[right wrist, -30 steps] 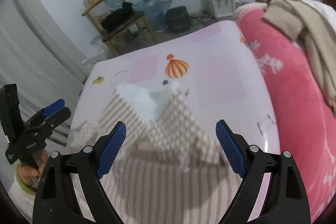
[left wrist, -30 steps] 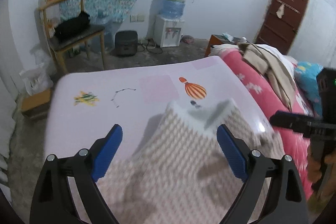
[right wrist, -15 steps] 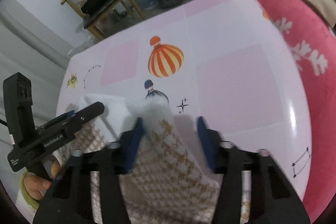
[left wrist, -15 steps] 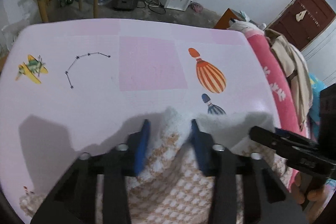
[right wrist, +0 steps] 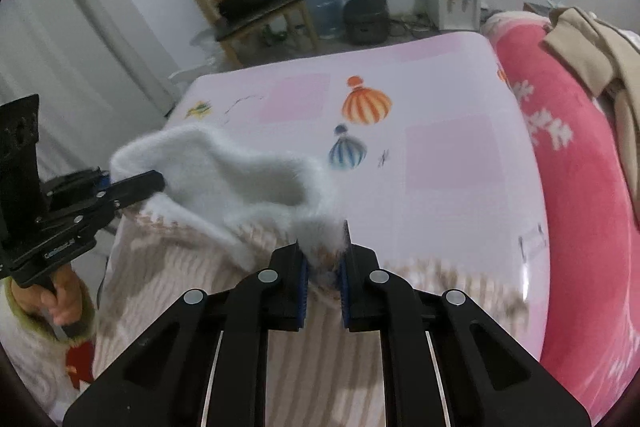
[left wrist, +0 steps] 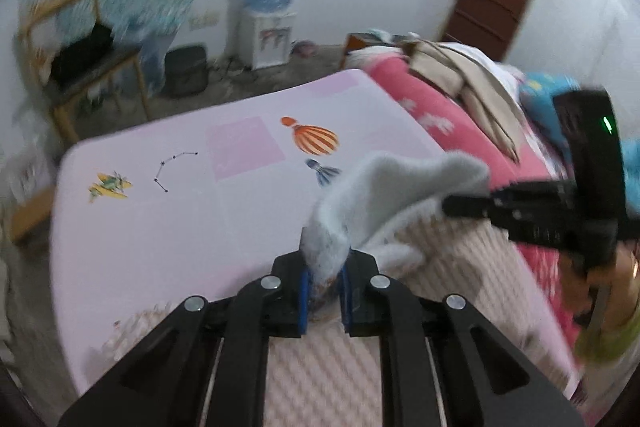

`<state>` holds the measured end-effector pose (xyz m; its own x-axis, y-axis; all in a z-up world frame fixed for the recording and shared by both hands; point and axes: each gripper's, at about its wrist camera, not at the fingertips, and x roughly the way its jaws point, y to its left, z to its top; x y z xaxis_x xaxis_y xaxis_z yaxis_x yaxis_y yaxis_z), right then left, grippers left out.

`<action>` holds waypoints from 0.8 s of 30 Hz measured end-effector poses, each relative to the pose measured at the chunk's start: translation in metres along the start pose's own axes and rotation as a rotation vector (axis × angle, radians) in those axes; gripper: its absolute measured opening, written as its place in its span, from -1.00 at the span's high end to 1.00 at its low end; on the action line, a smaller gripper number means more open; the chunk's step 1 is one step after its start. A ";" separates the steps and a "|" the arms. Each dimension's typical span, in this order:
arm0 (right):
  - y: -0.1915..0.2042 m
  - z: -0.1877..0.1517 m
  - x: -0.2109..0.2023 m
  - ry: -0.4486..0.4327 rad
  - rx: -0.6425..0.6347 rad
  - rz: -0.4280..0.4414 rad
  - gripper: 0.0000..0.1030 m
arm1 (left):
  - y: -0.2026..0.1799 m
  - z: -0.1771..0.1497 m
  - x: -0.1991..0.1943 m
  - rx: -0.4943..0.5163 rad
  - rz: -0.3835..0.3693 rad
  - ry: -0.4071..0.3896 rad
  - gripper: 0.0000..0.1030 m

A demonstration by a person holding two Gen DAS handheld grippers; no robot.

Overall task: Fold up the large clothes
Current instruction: 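Grasp the white-trimmed coat edge with both tools and lift it, then carry the held edge over the coat body with both tools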

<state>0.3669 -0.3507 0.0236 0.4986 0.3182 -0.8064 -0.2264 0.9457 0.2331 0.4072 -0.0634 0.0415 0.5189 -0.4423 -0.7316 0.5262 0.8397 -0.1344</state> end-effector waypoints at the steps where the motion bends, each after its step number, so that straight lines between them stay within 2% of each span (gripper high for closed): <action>1: 0.004 -0.009 -0.004 0.000 -0.009 -0.003 0.72 | -0.006 -0.008 -0.007 0.029 0.002 -0.005 0.78; 4: 0.011 -0.036 -0.017 0.017 -0.041 -0.003 0.57 | -0.026 -0.038 -0.020 0.117 0.026 -0.003 0.78; 6: 0.015 -0.045 -0.028 0.020 -0.055 -0.001 0.35 | -0.036 -0.059 -0.023 0.166 0.048 0.007 0.78; 11: 0.025 -0.041 -0.078 -0.105 -0.046 0.127 0.01 | -0.044 -0.089 -0.020 0.196 0.069 0.029 0.77; 15: 0.026 -0.014 -0.073 -0.132 0.008 0.157 0.01 | -0.045 -0.096 -0.018 0.192 0.082 0.026 0.76; 19: 0.027 -0.008 -0.026 -0.032 0.059 0.168 0.17 | -0.043 -0.098 -0.021 0.169 0.078 0.036 0.71; 22: 0.024 -0.023 0.010 0.085 0.087 0.152 0.28 | -0.040 -0.103 -0.030 0.161 0.072 0.037 0.68; 24: 0.022 -0.036 0.023 0.132 0.077 0.145 0.32 | -0.037 -0.109 -0.040 0.161 0.072 0.040 0.66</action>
<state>0.3430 -0.3250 -0.0098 0.3506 0.4451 -0.8240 -0.2210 0.8943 0.3890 0.2936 -0.0423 0.0022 0.5335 -0.3672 -0.7619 0.5915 0.8059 0.0258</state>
